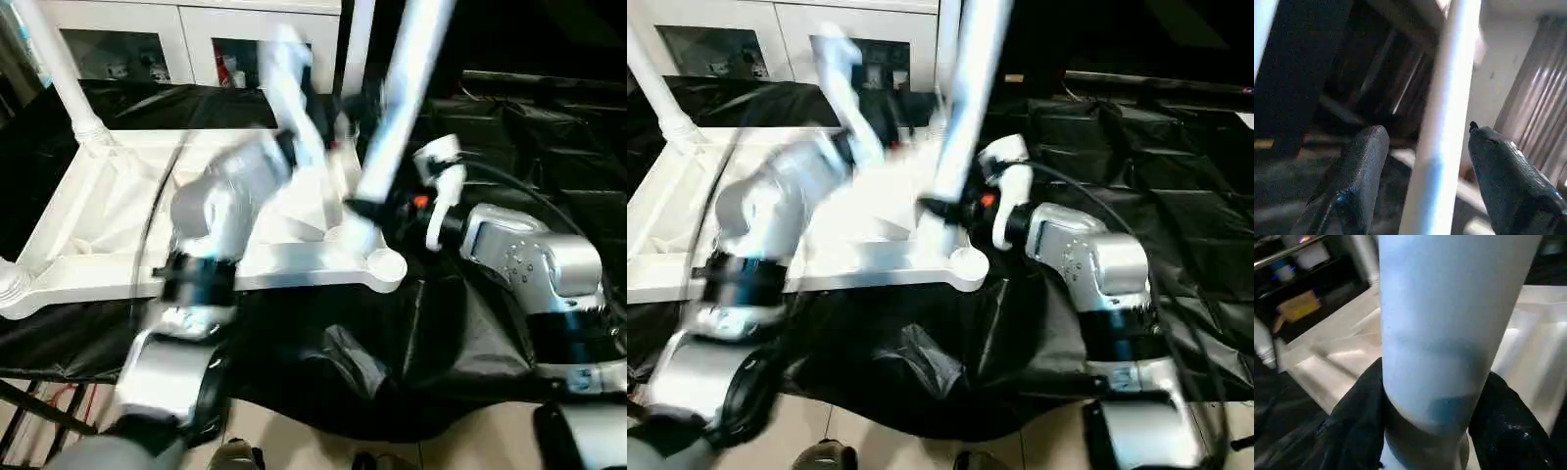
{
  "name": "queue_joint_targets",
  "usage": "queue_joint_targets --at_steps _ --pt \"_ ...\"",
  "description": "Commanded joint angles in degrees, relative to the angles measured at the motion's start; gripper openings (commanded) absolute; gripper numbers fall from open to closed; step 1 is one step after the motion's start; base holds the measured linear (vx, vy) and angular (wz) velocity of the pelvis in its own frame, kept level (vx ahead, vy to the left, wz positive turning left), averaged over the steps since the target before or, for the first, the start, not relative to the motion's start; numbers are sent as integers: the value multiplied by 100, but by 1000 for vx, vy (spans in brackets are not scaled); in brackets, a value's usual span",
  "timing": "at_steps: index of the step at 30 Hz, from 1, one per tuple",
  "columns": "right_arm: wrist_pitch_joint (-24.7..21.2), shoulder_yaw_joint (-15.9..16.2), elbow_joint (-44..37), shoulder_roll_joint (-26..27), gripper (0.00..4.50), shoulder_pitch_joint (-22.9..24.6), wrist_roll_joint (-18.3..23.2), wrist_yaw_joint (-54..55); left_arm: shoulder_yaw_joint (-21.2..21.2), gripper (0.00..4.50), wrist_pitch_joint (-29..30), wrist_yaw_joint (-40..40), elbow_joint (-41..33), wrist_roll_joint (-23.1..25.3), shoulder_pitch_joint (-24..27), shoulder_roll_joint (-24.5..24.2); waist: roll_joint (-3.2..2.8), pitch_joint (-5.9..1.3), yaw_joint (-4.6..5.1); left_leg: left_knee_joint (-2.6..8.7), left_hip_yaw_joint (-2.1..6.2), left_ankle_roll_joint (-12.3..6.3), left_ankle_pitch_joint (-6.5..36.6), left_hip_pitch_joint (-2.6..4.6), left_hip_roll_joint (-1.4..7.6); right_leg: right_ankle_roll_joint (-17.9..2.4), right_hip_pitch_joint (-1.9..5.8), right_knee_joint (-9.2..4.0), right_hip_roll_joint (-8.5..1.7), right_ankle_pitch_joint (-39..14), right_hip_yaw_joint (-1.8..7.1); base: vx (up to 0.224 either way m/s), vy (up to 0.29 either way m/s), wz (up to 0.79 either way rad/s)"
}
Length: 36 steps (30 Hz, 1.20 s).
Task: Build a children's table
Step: Insert table leg to table base
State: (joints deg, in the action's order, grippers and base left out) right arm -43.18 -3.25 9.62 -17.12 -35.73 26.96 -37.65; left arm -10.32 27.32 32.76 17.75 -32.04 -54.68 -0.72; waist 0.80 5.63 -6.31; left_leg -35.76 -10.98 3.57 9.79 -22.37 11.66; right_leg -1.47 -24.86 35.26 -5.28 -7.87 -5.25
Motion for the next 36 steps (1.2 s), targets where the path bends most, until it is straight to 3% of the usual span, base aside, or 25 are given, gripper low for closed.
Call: queue_joint_targets --at_steps 1,3,4,6,8,11,12,13,20,22,25,27,31,33,36 --pt "251 -159 10 -63 191 40 -102 137 20 302 -52 132 138 15 47 -83 31 -617 22 363 50 -169 745 83 61 -836 427 -429 -243 -1534 234 0 0 0" --pt "388 -182 47 -93 191 91 -186 194 346 302 -300 432 189 356 173 -285 38 -617 20 378 68 -185 724 80 59 -745 432 -454 -246 -1620 227 0 0 0" --pt "538 -150 66 -203 191 171 -368 276 1007 302 -613 1022 199 906 459 -700 38 -605 42 382 62 -161 749 79 69 -726 424 -439 -238 -1614 236 0 0 0" --pt "670 -129 35 -326 190 299 -536 340 1909 302 -1008 1918 229 1571 893 -1256 16 -605 55 410 80 -120 755 105 84 -560 407 -462 -256 -1757 255 0 0 0" --pt "610 -177 -45 -336 190 380 -470 342 2443 302 -1286 2492 290 1861 1177 -1559 0 -594 80 427 77 -83 775 106 78 -554 405 -456 -257 -1749 267 0 0 0" --pt "635 -122 -99 -367 190 448 -502 317 2896 302 -1385 2966 397 2045 1372 -1761 -23 -626 126 419 66 -39 740 115 101 -813 411 -381 -261 -1338 280 0 0 0" --pt "649 -96 -109 -368 190 471 -519 315 3041 302 -1432 3074 508 2143 1412 -1802 -54 -624 127 417 64 -40 751 116 104 -888 407 -375 -264 -1269 283 0 0 0" --pt "666 -70 -119 -368 190 489 -538 312 3143 302 -1551 3147 648 2253 1430 -1821 -44 -595 135 426 56 -35 882 115 105 -948 402 -398 -262 -1318 281 0 0 0" --pt "734 35 -199 -336 190 580 -550 285 3312 302 -2096 2998 1720 2789 1199 -1737 -38 -589 148 429 70 39 1182 120 75 -765 429 -480 -272 -1889 262 0 0 0" --pt "740 95 -227 -316 190 605 -578 272 3325 274 -2193 2900 2069 2883 1067 -1704 -38 -597 142 426 73 22 1163 121 73 -759 426 -474 -273 -1869 259 0 0 0" --pt "751 165 -237 -301 190 617 -599 247 3291 262 -2247 2890 2373 2884 946 -1656 -47 -613 136 422 77 6 1121 117 84 -848 429 -461 -282 -1753 259 0 0 0" --pt "752 193 -242 -300 190 619 -608 235 3274 221 -2259 2897 2452 2878 913 -1640 -47 -616 131 418 69 -27 1138 128 82 -888 421 -457 -278 -1736 260 0 0 0" --pt "802 285 -238 -290 190 636 -657 199 3168 217 -2395 2940 2829 2953 781 -1559 -52 -635 121 413 72 -60 1039 113 89 -958 437 -435 -288 -1576 262 0 0 0" --pt "813 327 -237 -284 190 637 -671 187 3178 181 -2446 3060 2978 2984 740 -1564 -57 -645 115 410 69 -85 999 111 83 -985 442 -430 -287 -1514 264 0 0 0" --pt "839 366 -200 -293 190 618 -687 172 3166 176 -2555 3111 3173 3017 690 -1548 -56 -645 117 409 68 -81 1037 115 84 -976 444 -437 -293 -1576 263 0 0 0"
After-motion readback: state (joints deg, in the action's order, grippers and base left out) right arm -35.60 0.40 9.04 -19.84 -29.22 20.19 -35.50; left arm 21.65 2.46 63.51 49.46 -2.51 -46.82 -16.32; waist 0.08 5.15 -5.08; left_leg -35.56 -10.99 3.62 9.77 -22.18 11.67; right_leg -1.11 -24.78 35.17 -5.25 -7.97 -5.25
